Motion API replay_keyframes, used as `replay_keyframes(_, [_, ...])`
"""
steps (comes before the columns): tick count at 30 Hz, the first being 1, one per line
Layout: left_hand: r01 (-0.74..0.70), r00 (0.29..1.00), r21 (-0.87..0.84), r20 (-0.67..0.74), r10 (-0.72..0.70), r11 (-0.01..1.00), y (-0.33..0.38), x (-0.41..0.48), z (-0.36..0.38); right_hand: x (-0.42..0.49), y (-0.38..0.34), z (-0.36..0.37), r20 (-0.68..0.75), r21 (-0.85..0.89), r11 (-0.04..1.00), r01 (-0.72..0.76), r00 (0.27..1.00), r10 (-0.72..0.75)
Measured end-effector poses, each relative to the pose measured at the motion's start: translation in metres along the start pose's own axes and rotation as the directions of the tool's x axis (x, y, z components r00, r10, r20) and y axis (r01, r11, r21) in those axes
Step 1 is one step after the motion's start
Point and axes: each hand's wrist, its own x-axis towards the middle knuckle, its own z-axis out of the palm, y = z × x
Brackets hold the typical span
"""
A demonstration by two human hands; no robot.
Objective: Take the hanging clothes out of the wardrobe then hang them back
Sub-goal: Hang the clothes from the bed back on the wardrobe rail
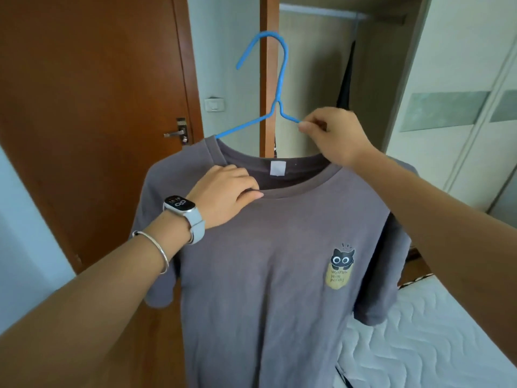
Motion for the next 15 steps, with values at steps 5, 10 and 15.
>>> replay_keyframes(5, [-0.021, 0.947, -0.193, -0.318, -0.042, 0.981, -0.059, 0.049, 0.034, 0.028, 0.042, 0.034, -0.021, -0.014, 0.995, -0.094, 0.995, 0.094])
replay_keyframes(10, [0.137, 0.959, -0.422, -0.170, -0.226, 0.896, -0.100, 0.130, 0.080, 0.074, 0.096, 0.065, -0.047, -0.015, 0.988, -0.156, 0.987, 0.155])
replay_keyframes(15, [0.123, 0.981, -0.540, -0.063, -0.186, 0.832, -0.128, 0.212, 0.132, 0.125, 0.157, 0.090, -0.053, -0.004, 0.982, -0.187, 0.981, 0.186])
